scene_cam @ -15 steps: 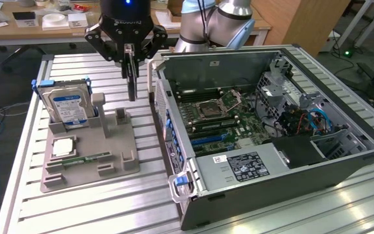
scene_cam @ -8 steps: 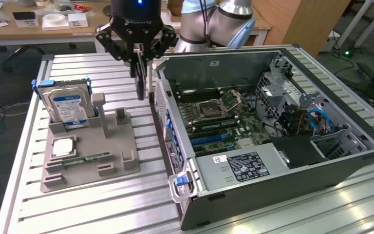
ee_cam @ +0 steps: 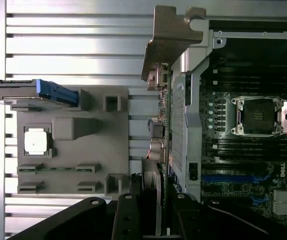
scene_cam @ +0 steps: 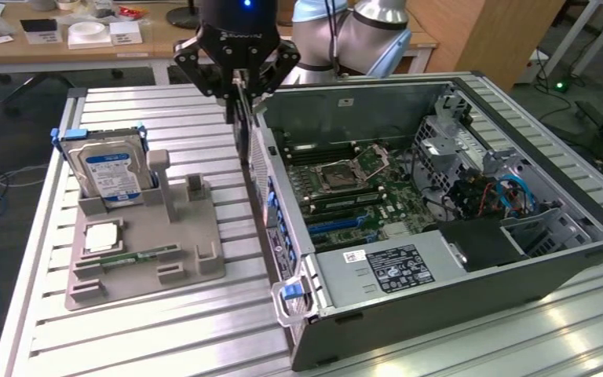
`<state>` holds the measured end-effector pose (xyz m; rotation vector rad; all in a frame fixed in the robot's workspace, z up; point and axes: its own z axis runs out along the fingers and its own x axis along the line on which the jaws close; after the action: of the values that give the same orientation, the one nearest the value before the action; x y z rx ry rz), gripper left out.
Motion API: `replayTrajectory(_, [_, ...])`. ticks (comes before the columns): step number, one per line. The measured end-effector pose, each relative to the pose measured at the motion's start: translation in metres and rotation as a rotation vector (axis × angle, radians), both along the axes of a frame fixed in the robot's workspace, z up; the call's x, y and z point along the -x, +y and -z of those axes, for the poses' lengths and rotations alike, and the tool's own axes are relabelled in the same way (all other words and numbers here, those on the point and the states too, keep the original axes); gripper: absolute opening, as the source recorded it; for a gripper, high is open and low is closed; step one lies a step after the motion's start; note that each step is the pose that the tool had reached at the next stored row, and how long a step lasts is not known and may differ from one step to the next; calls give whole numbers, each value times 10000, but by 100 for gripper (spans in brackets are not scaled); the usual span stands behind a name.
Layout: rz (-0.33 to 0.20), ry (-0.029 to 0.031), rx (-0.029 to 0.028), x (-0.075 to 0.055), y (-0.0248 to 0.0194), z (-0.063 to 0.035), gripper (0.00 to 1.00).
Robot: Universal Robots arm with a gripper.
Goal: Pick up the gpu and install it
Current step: 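Pick up the gpu and move the gpu toward the slot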
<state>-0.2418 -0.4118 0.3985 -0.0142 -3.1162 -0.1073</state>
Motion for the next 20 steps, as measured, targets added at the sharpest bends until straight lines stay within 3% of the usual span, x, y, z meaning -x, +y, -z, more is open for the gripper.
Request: replayTrajectory(20, [1,-5,1,-548,13,3,28])
